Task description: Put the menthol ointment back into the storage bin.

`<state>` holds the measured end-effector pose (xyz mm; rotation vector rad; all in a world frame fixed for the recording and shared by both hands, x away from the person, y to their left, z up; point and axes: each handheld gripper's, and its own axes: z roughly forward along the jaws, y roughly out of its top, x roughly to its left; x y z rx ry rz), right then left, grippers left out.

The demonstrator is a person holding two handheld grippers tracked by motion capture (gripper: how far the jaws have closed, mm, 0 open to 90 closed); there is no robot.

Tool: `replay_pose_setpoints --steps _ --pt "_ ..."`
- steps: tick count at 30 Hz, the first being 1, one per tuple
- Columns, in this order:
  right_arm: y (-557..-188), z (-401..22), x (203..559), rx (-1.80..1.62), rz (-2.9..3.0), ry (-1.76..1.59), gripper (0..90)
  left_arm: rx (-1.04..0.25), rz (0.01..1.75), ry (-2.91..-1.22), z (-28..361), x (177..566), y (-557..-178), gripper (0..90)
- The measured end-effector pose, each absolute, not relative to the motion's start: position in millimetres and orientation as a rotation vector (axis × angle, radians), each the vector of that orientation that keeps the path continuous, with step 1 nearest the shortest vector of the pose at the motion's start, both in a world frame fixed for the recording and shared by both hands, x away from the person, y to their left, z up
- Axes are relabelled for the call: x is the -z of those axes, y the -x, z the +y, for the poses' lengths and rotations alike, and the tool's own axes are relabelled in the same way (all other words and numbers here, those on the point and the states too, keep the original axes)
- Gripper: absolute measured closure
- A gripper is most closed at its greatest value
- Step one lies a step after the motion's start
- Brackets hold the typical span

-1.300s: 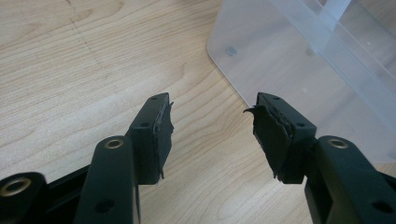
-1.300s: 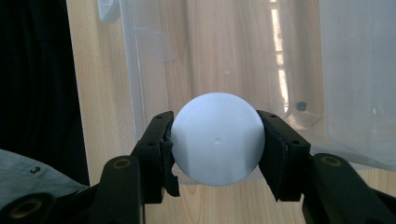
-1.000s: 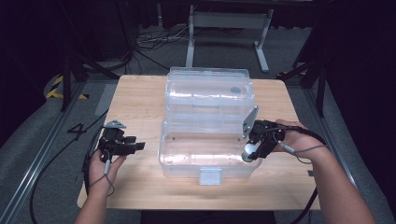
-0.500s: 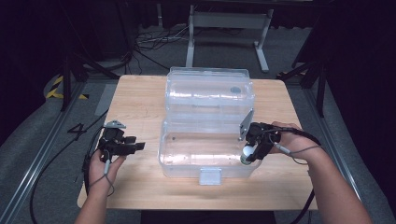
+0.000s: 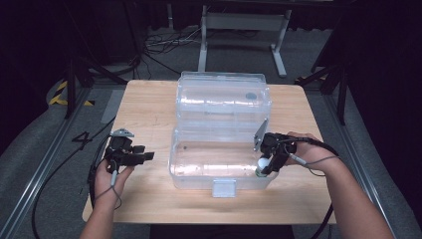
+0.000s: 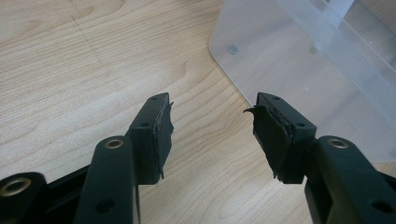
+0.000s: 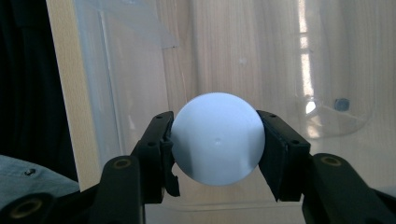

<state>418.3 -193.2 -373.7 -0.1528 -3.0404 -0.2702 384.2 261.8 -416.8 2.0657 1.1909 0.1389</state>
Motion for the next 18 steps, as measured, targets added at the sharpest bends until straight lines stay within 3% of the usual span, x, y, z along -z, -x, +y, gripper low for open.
replay_pose_setpoints --steps 18 --pt "-422 -191 386 0.234 -3.024 0.167 49.9 -0.136 1.192 -2.066 263 417 -384 47.0"
